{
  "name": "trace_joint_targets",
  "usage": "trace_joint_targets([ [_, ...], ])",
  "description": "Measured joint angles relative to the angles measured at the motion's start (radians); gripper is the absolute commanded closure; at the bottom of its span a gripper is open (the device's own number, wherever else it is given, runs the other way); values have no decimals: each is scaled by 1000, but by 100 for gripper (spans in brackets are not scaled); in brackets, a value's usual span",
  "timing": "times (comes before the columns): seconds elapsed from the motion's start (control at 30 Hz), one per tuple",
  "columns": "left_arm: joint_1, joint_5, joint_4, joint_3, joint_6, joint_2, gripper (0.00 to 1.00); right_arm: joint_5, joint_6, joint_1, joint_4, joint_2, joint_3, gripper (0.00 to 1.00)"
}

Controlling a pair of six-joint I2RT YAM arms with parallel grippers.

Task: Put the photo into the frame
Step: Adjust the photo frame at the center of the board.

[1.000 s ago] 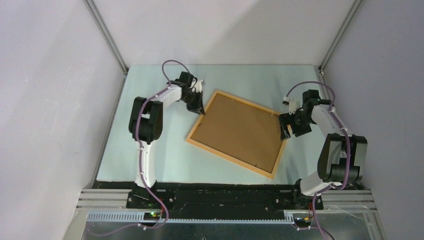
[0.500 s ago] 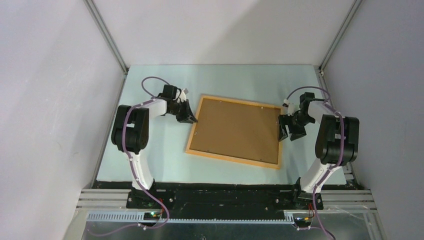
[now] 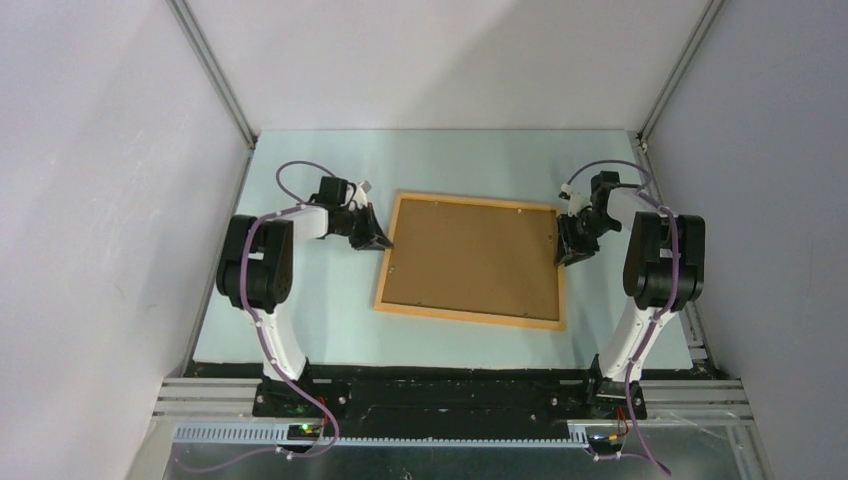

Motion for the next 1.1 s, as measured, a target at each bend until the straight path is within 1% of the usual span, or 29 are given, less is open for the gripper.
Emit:
trace_joint_targets([
  [0.03, 1, 8, 0, -5, 4, -3, 94, 0, 0, 3, -2, 5, 6, 72],
  [0.07, 1, 16, 0, -11, 10, -5, 90, 0, 3, 6, -3, 10, 13, 74],
  [0.17, 10, 43, -4, -26, 26, -11, 80, 11, 14, 12, -13, 23, 36, 82],
  [0.23, 13, 65, -10, -38, 41, -16, 71, 19, 19, 11, -16, 35, 55, 86],
  [0.27, 13, 72, -13, -43, 47, -18, 68, 23, 19, 11, -18, 42, 68, 88],
  [0.3, 13, 84, -24, -51, 56, -23, 63, 26, 17, 10, -18, 48, 79, 91],
  [0.4, 13, 124, -60, -68, 85, -31, 56, 33, -6, 7, -18, 55, 95, 95],
  [0.43, 13, 138, -72, -72, 97, -33, 53, 34, -17, 6, -17, 55, 96, 93],
  [0.5, 10, 165, -105, -75, 121, -38, 50, 34, -36, 5, -19, 55, 97, 86],
  [0.53, 9, 171, -116, -75, 132, -39, 49, 34, -42, 5, -20, 55, 97, 78],
  [0.57, 8, 180, -127, -75, 142, -40, 47, 34, -50, 3, -22, 55, 99, 73],
  [0.6, 7, 186, -136, -75, 151, -41, 45, 34, -54, 2, -22, 55, 100, 65],
  [0.63, 7, 192, -145, -75, 159, -42, 43, 31, -58, 1, -23, 55, 100, 61],
  [0.67, 7, 195, -152, -75, 166, -44, 42, 28, -64, -1, -23, 55, 101, 53],
  [0.73, 6, 199, -160, -75, 175, -47, 39, 20, -67, -6, -23, 55, 106, 45],
  [0.8, 6, 199, -165, -75, 184, -50, 36, 13, -63, -9, -19, 55, 115, 41],
  [0.87, 6, 196, -173, -73, 192, -54, 34, 10, -59, -10, -15, 55, 125, 39],
  [1.1, 5, 165, -193, -68, 219, -69, 32, 8, -16, -6, 8, 76, 214, 37],
])
